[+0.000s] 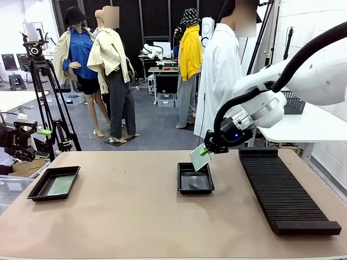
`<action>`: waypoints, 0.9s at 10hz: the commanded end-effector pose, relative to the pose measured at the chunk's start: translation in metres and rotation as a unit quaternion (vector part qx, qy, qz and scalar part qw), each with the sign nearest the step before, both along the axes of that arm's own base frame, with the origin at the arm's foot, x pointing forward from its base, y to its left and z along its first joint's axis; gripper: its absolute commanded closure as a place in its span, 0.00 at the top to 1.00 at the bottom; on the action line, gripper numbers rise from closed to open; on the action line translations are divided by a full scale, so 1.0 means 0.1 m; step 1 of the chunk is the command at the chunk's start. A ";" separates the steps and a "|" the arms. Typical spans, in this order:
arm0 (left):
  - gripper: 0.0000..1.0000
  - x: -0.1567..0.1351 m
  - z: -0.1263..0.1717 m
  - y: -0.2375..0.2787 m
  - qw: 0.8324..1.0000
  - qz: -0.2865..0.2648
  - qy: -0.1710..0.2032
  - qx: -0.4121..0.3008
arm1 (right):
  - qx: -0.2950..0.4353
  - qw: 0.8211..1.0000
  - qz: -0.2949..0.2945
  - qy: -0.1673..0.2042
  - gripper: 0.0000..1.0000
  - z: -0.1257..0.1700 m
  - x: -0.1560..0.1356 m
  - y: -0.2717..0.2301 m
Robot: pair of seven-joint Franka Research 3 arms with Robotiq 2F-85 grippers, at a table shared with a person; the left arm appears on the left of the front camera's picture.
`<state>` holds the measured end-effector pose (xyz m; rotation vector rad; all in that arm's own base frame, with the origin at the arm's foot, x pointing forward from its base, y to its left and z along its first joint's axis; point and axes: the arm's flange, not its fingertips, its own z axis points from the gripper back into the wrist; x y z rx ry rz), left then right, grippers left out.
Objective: Inspect and transfer BCBs to ESD trays.
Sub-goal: Pick up the Blank PCB from the PCB Rack and place it in the right ESD tray.
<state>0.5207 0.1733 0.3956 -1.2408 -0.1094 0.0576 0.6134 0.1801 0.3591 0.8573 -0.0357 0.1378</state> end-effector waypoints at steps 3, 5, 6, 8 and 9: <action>1.00 -0.01 0.03 -0.01 1.000 0.002 -0.001 0.000 | 0.010 1.000 0.002 0.019 0.00 -0.26 0.20 0.18; 1.00 -0.01 0.03 -0.01 1.000 0.002 -0.001 0.000 | 0.009 1.000 0.003 0.016 0.00 -0.37 0.22 0.23; 1.00 -0.01 0.03 -0.01 1.000 0.002 -0.001 0.000 | 0.010 1.000 0.007 0.017 0.00 -0.42 0.24 0.24; 1.00 -0.01 0.03 -0.01 1.000 0.002 -0.001 0.000 | 0.017 0.999 0.011 0.025 0.00 -0.55 0.24 0.27; 1.00 -0.01 0.03 -0.01 1.000 0.002 -0.001 0.000 | 0.020 0.999 0.010 0.028 0.00 -0.60 0.23 0.26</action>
